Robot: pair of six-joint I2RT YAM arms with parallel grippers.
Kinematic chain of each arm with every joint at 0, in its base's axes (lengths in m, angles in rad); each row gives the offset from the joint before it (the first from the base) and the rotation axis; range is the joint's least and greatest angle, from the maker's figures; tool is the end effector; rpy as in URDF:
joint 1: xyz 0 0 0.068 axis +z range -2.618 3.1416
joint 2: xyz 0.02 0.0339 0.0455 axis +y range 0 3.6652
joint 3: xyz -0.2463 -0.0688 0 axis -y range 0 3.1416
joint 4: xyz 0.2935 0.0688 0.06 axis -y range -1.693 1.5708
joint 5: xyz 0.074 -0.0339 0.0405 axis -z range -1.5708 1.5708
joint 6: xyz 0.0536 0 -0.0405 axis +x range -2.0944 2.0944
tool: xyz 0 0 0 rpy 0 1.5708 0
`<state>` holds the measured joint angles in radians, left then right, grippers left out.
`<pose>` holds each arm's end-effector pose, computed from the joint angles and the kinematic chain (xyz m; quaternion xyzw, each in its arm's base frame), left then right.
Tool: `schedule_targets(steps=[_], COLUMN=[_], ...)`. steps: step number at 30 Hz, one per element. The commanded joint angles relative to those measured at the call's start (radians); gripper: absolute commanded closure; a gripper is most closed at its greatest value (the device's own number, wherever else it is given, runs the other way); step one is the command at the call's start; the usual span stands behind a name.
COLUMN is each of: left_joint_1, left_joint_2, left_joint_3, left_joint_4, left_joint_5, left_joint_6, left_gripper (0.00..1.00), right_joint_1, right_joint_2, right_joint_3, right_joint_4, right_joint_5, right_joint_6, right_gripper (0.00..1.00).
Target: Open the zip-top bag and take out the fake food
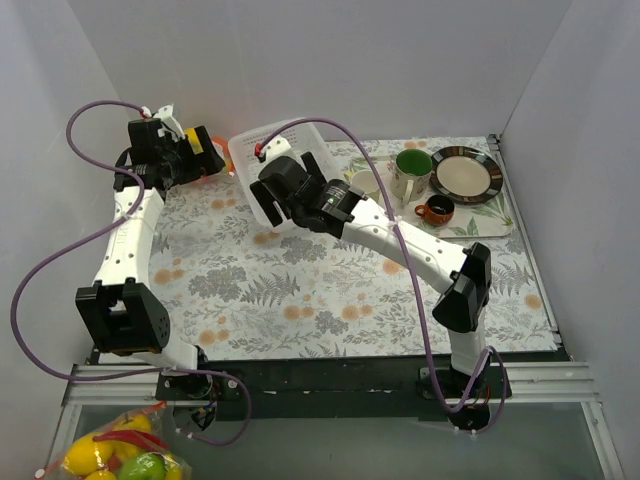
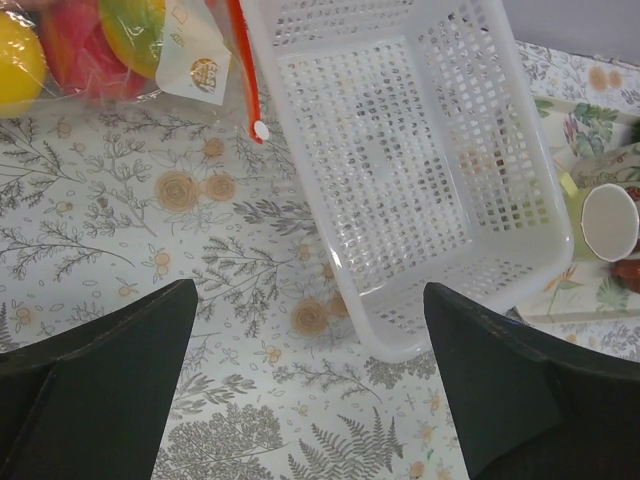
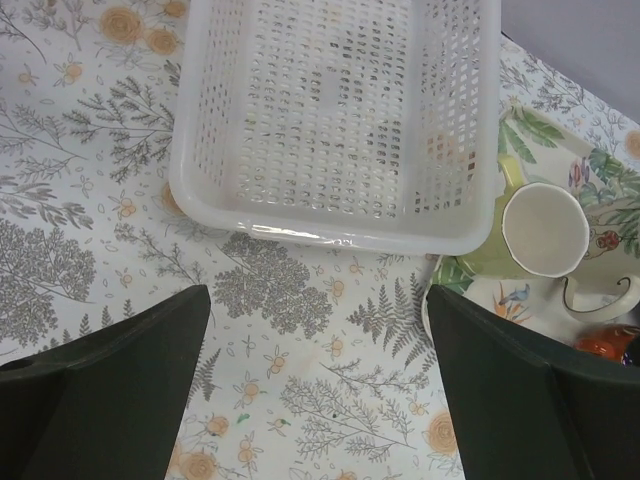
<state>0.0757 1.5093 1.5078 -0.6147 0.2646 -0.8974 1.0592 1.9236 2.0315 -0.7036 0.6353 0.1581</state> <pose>0.4010 0.0164 0.3462 -0.3581 0.8066 -0.2893 0.3707 0.2664 0.4094 0.3702 -0.2338 0.8192 0.0281 0.5229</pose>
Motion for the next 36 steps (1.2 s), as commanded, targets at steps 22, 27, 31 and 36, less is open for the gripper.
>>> schedule_targets(steps=[22, 27, 31, 36], left_joint_1=[0.187, 0.188, 0.188, 0.196], left_joint_2=[0.495, 0.623, 0.690, 0.715], left_joint_3=[0.324, 0.425, 0.505, 0.447], left_joint_4=[0.155, 0.158, 0.162, 0.205], left_joint_5=[-0.122, -0.123, -0.143, -0.177], left_joint_6=[-0.236, -0.216, -0.190, -0.158], left_gripper=[0.02, 0.02, 0.02, 0.05], right_joint_1=[-0.149, -0.179, -0.205, -0.222], right_joint_2=[0.178, 0.212, 0.256, 0.259], right_joint_3=[-0.163, -0.186, -0.169, -0.240], right_joint_4=[0.435, 0.483, 0.484, 0.496], right_joint_5=[-0.393, -0.448, -0.502, -0.569], right_joint_6=[-0.155, -0.155, -0.187, -0.166], right_gripper=[0.05, 0.05, 0.04, 0.17])
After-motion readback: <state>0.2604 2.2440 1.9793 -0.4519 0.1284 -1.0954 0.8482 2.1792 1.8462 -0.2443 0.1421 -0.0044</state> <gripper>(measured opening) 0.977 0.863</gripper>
